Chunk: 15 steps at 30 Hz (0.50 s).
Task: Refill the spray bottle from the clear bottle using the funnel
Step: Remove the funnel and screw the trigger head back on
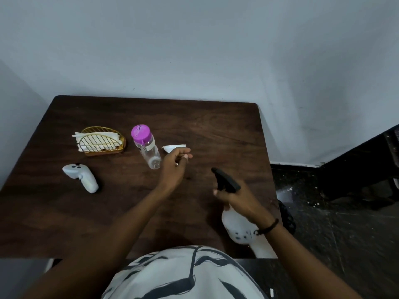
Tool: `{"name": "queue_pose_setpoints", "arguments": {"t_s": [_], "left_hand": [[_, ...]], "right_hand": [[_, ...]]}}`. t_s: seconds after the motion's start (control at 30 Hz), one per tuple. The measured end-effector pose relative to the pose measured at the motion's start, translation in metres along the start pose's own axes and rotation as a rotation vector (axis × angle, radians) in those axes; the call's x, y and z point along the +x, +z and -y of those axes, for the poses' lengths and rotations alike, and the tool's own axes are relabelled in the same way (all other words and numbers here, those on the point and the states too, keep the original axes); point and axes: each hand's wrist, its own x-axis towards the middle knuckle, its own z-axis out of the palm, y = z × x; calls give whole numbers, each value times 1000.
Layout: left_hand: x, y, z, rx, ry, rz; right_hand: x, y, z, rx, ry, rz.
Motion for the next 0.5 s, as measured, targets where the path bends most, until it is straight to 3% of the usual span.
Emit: {"name": "queue_pose_setpoints", "arguments": {"t_s": [0.1, 0.27, 0.5], "left_hand": [[-10, -9, 1, -7, 7, -16], [-23, -16, 10, 34, 12, -7], [-33, -15, 11, 88, 22, -43]], "right_hand": [[-17, 6, -19, -20, 131, 56], [-31, 17, -31, -80, 192, 87], [-24, 24, -42, -455, 254, 3]]}}
